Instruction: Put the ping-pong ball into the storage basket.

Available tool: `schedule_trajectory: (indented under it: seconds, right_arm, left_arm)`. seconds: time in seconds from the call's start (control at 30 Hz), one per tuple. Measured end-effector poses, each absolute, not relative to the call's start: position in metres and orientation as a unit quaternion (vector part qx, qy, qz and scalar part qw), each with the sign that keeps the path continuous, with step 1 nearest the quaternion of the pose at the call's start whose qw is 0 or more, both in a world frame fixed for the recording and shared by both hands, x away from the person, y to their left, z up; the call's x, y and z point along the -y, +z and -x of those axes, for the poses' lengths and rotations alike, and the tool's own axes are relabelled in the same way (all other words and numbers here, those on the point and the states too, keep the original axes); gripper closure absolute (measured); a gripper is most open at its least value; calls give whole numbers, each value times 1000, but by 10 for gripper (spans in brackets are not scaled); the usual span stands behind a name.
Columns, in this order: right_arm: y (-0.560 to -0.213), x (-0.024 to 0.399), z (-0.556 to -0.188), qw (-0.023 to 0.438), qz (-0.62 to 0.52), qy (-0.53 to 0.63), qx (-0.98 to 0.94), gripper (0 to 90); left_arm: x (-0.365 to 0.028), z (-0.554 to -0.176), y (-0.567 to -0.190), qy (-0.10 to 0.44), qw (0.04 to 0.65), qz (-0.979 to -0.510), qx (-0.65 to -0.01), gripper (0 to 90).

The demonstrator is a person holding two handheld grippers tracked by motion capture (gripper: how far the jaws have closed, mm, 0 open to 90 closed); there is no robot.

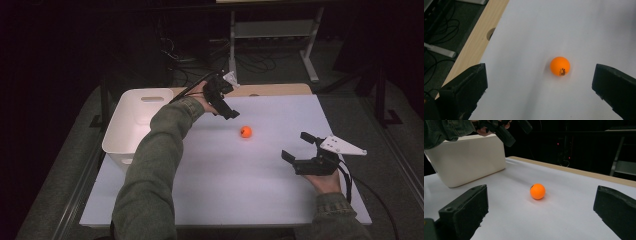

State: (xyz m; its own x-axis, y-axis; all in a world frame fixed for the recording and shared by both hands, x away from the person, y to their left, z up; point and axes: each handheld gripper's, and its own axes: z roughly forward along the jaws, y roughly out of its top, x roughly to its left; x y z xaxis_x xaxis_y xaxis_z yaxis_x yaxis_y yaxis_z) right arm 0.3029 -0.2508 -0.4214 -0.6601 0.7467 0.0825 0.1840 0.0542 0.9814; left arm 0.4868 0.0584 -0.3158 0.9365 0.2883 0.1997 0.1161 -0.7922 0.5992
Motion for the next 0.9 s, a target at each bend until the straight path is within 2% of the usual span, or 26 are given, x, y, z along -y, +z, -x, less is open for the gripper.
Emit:
schedule_trajectory:
  seconds: [0.9]
  right_arm:
    - [-422, 254, -302, 237, -342, 597, -686, 0]
  left_arm:
    - [-22, -494, -339, 131, 259, -954, -75, 0]
